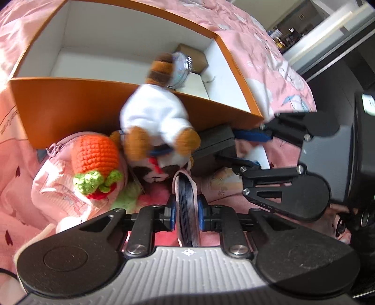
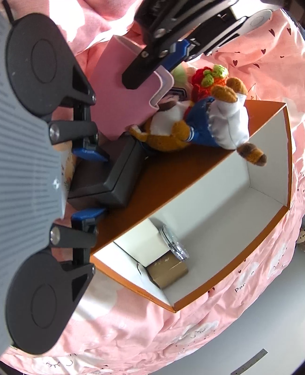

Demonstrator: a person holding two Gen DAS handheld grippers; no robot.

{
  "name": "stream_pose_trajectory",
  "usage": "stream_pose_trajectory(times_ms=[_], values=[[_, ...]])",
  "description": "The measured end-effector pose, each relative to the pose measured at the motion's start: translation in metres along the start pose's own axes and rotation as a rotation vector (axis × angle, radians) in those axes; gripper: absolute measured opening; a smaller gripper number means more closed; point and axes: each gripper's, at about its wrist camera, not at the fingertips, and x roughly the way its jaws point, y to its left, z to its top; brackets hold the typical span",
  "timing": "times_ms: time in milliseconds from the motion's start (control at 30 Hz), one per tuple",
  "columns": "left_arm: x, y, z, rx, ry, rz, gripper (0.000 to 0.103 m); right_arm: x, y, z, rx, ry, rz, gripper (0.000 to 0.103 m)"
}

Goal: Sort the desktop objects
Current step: 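Grasp the pink wallet with the left tool while the right tool grasps the dark grey box, then carry the pink wallet over the orange box with the left tool while the right tool carries the grey box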

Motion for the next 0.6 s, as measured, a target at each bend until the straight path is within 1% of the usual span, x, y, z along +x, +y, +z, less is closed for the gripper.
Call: stream_pose_trajectory(times_ms=[33,67,133,167,200,233,300,433,500,533,567,600], values=[[-0.003,0.002,-0.001,-0.011,-0.003,0.001,0.019,-0.003,0.002,0.001,-0.006,-0.008,0.000,0.028],[-0.005,0.004,-0.001,-0.019,-0.006,0.002,0.019,-0.006,0.005,0.002,-0.011,-0.017,0.004,0.023],[-0.010,0.006,-0.003,-0.033,-0.015,0.002,0.019,-0.010,0.009,0.005,-0.019,-0.027,0.017,0.019],[-0.012,0.007,-0.004,-0.038,-0.021,0.005,0.019,-0.012,0.011,0.006,-0.023,-0.032,0.027,0.007],[-0.015,0.008,-0.004,-0.044,-0.028,0.009,0.019,-0.013,0.013,0.006,-0.024,-0.035,0.046,0.001],[-0.017,0.009,-0.005,-0.049,-0.035,0.013,0.019,-0.014,0.015,0.007,-0.024,-0.037,0.070,0.001],[-0.020,0.012,-0.004,-0.062,-0.048,0.017,0.019,-0.014,0.023,0.010,-0.043,-0.038,0.092,0.002],[-0.018,0.016,-0.003,-0.079,-0.043,0.012,0.019,-0.016,0.024,0.012,-0.069,-0.040,0.079,0.006],[-0.017,0.017,-0.002,-0.081,-0.040,0.010,0.019,-0.018,0.018,0.012,-0.077,-0.037,0.059,0.018],[-0.019,0.019,-0.003,-0.083,-0.040,0.009,0.019,-0.018,0.014,0.012,-0.083,-0.031,0.046,0.032],[-0.018,0.019,-0.002,-0.084,-0.040,0.010,0.019,-0.018,0.011,0.012,-0.094,-0.024,0.035,0.037],[-0.018,0.019,-0.001,-0.085,-0.041,0.009,0.019,-0.017,0.008,0.011,-0.106,-0.017,0.029,0.037]])
